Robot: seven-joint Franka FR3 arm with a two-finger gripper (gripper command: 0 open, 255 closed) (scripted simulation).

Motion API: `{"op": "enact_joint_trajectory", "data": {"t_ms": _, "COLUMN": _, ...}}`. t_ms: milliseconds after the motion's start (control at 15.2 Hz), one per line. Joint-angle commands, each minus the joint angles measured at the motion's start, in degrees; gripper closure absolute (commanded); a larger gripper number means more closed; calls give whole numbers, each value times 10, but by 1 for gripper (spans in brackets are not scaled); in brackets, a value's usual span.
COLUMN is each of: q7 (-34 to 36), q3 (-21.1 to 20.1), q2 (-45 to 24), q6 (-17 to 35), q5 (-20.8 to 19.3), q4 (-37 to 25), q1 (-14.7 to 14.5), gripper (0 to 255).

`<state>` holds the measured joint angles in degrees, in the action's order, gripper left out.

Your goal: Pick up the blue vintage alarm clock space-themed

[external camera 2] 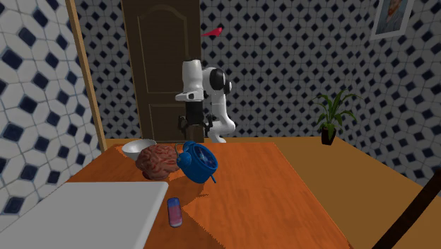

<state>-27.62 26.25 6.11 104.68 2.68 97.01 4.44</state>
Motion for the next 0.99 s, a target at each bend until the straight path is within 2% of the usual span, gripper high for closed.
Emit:
{"op": "enact_joint_trajectory", "data": {"t_ms": 0, "q7": -28, "q3": 19, "q2": -39, "q6": -6, "q5": 32, "q4": -50, "q1": 9, "gripper": 0}}
{"op": "enact_joint_trajectory", "data": {"t_ms": 66, "q7": -42, "q3": 27, "q2": -62, "q6": -9, "q5": 50, "q4": -76, "q1": 15, "gripper": 0}}
{"op": "enact_joint_trajectory", "data": {"t_ms": 132, "q7": -42, "q3": 26, "q2": -63, "q6": -9, "q5": 51, "q4": -77, "q1": 16, "gripper": 0}}
{"op": "enact_joint_trajectory", "data": {"t_ms": 594, "q7": -44, "q3": 23, "q2": -48, "q6": 53, "q5": 45, "q4": -3, "q1": 14, "gripper": 0}}
{"op": "enact_joint_trajectory", "data": {"t_ms": 726, "q7": -44, "q3": 23, "q2": -48, "q6": 53, "q5": 45, "q4": -3, "q1": 14, "gripper": 0}}
{"op": "enact_joint_trajectory", "data": {"t_ms": 792, "q7": -44, "q3": 23, "q2": -47, "q6": 53, "q5": 44, "q4": -2, "q1": 14, "gripper": 255}}
{"op": "enact_joint_trajectory", "data": {"t_ms": 924, "q7": -44, "q3": 23, "q2": -48, "q6": 53, "q5": 44, "q4": -3, "q1": 14, "gripper": 255}}
